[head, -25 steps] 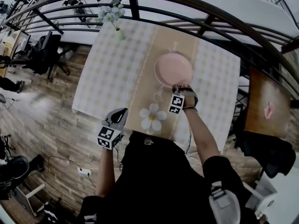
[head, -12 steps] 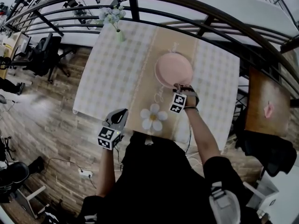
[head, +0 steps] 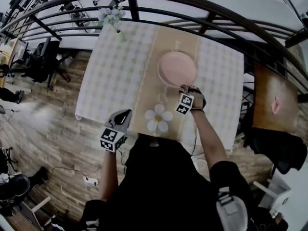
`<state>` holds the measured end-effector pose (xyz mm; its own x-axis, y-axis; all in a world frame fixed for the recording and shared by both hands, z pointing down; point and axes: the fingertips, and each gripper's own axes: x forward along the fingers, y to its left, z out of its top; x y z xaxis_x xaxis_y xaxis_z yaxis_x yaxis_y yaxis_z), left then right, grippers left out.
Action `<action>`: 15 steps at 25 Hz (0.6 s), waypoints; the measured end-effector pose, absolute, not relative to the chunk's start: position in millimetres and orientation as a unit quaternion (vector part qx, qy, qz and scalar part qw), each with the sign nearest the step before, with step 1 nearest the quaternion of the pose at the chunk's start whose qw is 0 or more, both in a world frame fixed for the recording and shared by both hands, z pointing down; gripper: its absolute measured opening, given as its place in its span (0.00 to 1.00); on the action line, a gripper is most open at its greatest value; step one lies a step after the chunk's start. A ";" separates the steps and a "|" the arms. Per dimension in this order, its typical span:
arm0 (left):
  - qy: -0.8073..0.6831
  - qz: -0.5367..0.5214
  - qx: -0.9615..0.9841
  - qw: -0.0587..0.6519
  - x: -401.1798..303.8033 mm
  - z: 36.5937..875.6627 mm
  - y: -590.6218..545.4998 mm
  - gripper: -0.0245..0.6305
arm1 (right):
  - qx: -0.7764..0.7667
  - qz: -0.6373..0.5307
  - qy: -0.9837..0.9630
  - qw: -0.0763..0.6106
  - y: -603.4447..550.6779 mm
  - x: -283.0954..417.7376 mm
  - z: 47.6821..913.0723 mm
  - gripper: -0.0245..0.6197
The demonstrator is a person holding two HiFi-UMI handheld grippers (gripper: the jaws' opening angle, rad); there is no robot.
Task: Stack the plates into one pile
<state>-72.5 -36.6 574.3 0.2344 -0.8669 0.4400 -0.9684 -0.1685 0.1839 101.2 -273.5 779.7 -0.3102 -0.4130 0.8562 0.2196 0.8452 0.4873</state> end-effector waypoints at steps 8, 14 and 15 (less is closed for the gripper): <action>-0.587 0.113 0.775 0.204 -78.6 567.6 -40.4 0.04 | 0.111 -0.230 -0.776 0.577 -268.4 112.6 767.7 0.04; -0.571 0.116 0.789 0.195 -87.9 564.0 -41.7 0.04 | 0.128 -0.215 -0.776 0.579 -254.1 118.3 764.6 0.04; -0.567 0.117 0.792 0.193 -89.3 563.6 -41.8 0.04 | 0.131 -0.211 -0.777 0.579 -251.3 119.5 764.0 0.04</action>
<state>-89.3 -41.8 563.6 0.3289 -0.8536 0.4040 -0.9437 -0.2814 0.1738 119.5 -251.3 764.0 -0.2956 -0.4484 0.8435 0.0407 0.8763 0.4801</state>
